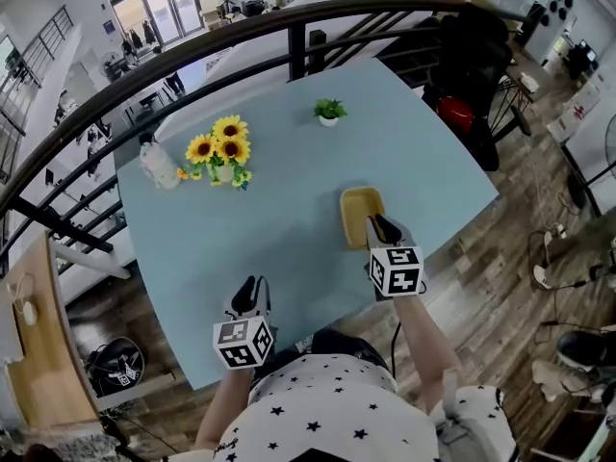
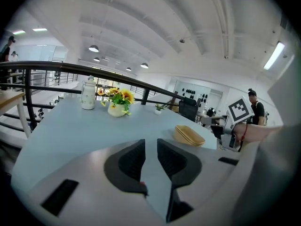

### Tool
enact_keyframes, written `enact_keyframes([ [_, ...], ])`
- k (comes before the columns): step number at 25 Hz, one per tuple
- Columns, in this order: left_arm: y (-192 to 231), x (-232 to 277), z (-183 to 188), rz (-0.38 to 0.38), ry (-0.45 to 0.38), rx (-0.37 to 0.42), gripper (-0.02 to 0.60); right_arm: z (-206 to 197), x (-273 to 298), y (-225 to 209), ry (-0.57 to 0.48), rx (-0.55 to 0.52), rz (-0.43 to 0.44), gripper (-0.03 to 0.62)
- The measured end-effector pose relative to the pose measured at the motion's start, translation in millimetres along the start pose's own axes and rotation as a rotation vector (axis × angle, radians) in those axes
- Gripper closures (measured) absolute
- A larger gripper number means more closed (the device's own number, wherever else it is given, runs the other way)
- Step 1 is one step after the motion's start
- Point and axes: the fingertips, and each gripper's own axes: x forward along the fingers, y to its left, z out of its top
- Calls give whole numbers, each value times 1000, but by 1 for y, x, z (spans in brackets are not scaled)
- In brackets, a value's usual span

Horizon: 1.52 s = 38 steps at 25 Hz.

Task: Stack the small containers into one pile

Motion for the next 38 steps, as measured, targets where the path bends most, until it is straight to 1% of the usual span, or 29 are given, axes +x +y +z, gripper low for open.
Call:
enact_keyframes([
  [4, -12, -13, -1, 13, -20, -7, 515, 10, -29, 24, -48, -23, 85, 539],
  [5, -16, -18, -2, 19, -25, -8, 520, 12, -36, 29, -56, -33, 102, 551],
  [8, -26, -32, -7, 41, -40, -9, 534, 11, -58, 43, -70, -68, 156, 554],
  [14, -53, -61, -22, 83, -62, -24, 554, -5, -103, 59, -65, -85, 259, 586],
  [21, -94, -96, -51, 117, -94, -32, 563, -30, -162, 63, -80, -98, 367, 588],
  [27, -135, -129, -79, 131, -112, -45, 563, -54, -214, 60, -91, -109, 419, 588],
  [32, -169, -151, -106, 131, -124, -47, 563, -73, -256, 56, -121, -134, 446, 588],
  [38, -197, -175, -127, 122, -127, -48, 563, -89, -296, 61, -139, -152, 474, 588],
])
